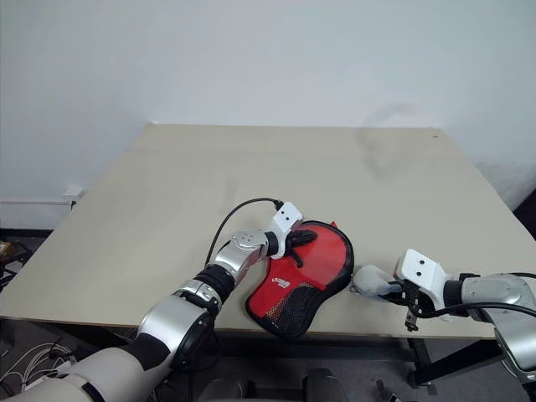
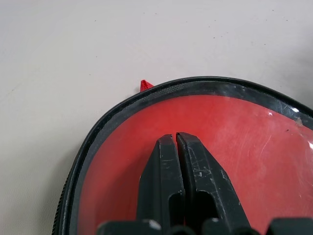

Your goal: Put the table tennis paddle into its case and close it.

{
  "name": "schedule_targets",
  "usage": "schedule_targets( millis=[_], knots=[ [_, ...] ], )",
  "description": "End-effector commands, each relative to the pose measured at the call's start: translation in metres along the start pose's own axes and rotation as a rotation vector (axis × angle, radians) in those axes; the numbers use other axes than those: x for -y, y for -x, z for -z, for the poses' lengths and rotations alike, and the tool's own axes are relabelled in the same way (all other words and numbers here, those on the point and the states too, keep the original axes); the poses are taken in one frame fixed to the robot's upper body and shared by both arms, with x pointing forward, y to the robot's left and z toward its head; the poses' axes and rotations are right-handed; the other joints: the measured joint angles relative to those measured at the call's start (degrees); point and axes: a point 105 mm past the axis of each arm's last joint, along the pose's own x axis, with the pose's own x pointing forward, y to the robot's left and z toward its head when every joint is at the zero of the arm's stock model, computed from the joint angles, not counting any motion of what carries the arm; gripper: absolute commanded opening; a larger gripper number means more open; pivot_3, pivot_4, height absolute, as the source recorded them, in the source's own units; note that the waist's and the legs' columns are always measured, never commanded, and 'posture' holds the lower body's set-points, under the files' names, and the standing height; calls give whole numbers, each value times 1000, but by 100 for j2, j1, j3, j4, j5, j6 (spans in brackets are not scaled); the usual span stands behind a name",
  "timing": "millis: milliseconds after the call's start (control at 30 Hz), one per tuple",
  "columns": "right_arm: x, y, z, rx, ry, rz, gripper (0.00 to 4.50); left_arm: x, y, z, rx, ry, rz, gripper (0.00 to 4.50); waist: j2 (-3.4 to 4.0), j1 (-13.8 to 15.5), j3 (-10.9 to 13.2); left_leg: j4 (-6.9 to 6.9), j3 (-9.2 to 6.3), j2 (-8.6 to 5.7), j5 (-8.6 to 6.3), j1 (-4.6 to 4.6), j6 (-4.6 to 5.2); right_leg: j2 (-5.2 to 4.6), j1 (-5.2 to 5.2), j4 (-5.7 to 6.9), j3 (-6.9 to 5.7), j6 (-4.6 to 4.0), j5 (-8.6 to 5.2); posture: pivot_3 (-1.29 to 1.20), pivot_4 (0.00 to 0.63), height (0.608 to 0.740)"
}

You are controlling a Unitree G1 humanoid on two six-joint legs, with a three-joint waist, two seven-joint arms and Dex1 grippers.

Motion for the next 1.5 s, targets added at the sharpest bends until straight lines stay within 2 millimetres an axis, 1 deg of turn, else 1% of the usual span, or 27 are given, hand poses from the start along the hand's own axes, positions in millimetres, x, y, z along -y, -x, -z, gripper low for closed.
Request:
schedule_targets(
  millis=[33,267,633,800,1033,1167,1367,1500],
  knots=[
    [-13,2,-4,5,19,-76,26,1,12,59,-190,86,-25,0,0,0,0,0,0,0,0,0,0,0,0,0,0,0,0,0,0,740],
    [-24,-1,-8,21,21,-131,26,0,11,58,-191,83,-25,0,-2,-1,0,1,0,1,-1,4,0,0,5,-1,-1,0,0,0,0,740],
    [-48,-8,-18,64,33,-239,26,1,11,58,-191,82,-24,0,-5,-2,0,3,0,4,-1,8,0,-1,12,-1,-5,0,0,0,0,740],
    [-59,-9,-19,84,28,-274,26,2,11,60,-195,81,-21,0,-7,-1,-1,4,-1,4,-3,10,0,-1,17,-1,-7,0,0,0,0,740],
    [-72,-9,-14,115,12,-332,26,3,11,61,-201,78,-14,0,-10,2,-2,5,-4,5,-5,11,0,-1,21,-1,-9,0,0,0,0,740],
    [-83,-10,-6,133,3,-395,26,4,11,62,-205,75,-8,0,-13,2,-4,6,-4,5,-7,12,2,-2,25,-2,-10,2,-1,0,0,740],
    [-93,-12,-4,176,-1,-448,26,5,12,64,-211,72,-1,0,-23,3,-10,6,-5,4,-14,13,4,-3,28,-2,-10,7,-4,0,0,740],
    [-96,-13,1,191,-9,-460,26,5,13,66,-217,71,2,0,-27,7,-13,6,-5,4,-20,14,4,-3,30,-1,-11,9,-5,0,0,740]
  ],
)
